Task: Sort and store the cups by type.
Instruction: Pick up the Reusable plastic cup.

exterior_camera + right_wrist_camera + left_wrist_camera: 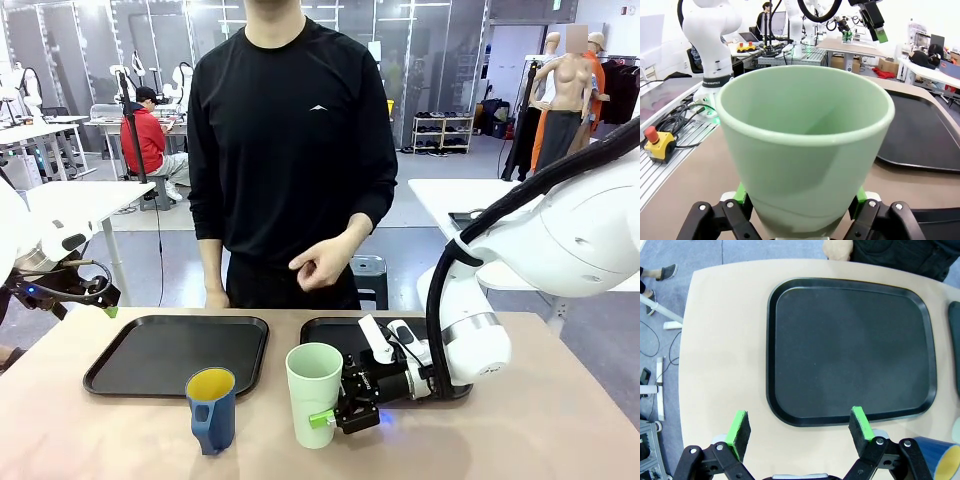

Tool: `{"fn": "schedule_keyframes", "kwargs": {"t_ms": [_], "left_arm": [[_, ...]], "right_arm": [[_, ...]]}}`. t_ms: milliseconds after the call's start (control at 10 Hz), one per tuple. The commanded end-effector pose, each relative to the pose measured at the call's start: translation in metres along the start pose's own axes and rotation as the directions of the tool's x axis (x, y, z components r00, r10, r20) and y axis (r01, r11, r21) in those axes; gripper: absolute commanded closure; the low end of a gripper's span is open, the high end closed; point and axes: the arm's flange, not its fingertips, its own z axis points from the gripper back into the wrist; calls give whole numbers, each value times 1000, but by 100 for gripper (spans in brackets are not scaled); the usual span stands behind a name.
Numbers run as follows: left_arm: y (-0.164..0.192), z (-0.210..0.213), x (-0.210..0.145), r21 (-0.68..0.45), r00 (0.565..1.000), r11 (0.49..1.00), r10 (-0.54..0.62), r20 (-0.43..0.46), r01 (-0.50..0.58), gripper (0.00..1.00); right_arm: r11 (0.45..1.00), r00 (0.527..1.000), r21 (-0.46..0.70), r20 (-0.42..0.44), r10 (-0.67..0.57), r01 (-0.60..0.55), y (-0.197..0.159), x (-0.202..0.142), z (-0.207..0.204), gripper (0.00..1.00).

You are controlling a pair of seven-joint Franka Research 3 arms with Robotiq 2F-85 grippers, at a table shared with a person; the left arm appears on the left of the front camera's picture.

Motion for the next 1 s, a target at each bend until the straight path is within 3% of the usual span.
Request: {"fn": "schedule_keyframes", "kwargs": {"t_ms": [0,600,800,900], "left_arm": [[0,0,0,-1,1000,1000,1,1,-1,0],[0,0,0,-1,1000,1000,1,1,-1,0],[0,0,0,-1,1000,1000,1,1,-1,0],[0,0,0,-1,1000,1000,1,1,-1,0]], "right_arm": [[999,1000,35,-10,24,-24,7,4,0,55],[999,999,43,-46,27,-25,43,74,34,55],[999,996,41,-88,16,-12,36,70,43,55],[998,997,40,-45,55,-53,35,59,26,55]]}}
